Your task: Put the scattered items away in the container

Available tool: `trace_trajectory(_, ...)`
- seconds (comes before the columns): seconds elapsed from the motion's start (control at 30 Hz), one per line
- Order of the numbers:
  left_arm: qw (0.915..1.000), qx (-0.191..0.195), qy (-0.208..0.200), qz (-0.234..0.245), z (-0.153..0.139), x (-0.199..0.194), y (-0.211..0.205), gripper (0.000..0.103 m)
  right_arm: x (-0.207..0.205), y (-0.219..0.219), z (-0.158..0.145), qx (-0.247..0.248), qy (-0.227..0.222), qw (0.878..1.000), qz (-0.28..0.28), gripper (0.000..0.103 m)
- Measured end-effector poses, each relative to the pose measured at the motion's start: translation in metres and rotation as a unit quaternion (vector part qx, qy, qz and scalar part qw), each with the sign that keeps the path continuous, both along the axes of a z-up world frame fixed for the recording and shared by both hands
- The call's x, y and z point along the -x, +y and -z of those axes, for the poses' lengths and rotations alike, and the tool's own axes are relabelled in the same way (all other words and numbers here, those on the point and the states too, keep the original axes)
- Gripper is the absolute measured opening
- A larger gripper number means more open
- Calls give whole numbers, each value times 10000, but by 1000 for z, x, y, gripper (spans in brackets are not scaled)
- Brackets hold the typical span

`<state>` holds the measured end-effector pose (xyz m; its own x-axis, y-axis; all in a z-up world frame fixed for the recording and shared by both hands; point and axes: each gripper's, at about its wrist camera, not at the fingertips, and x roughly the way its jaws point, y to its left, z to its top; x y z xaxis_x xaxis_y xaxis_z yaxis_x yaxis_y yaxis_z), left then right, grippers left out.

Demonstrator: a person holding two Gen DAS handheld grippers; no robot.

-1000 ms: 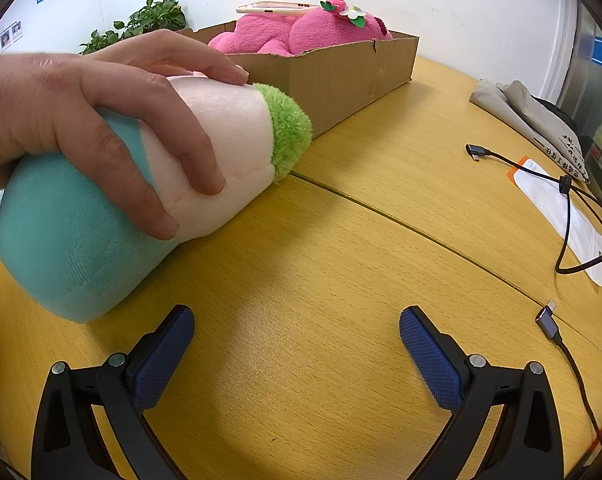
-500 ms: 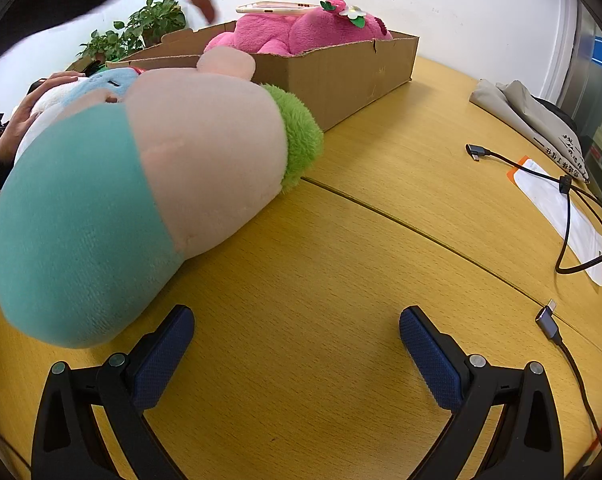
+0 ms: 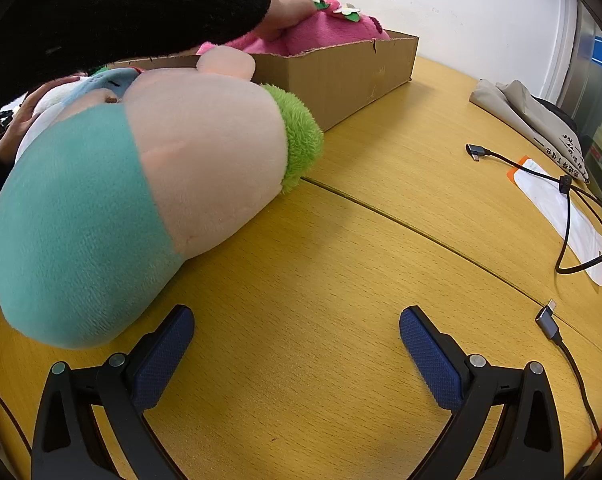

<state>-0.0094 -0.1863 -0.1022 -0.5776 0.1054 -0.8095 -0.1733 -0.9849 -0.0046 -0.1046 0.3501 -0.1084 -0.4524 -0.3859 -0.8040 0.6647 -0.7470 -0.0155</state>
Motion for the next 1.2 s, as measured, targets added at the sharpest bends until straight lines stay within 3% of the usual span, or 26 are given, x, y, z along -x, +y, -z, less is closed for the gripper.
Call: trace_trajectory(1.2, 10000, 0, 5, 1, 1, 3, -1, 103, -1, 1, -1, -7, -5, 10000, -7, 103)
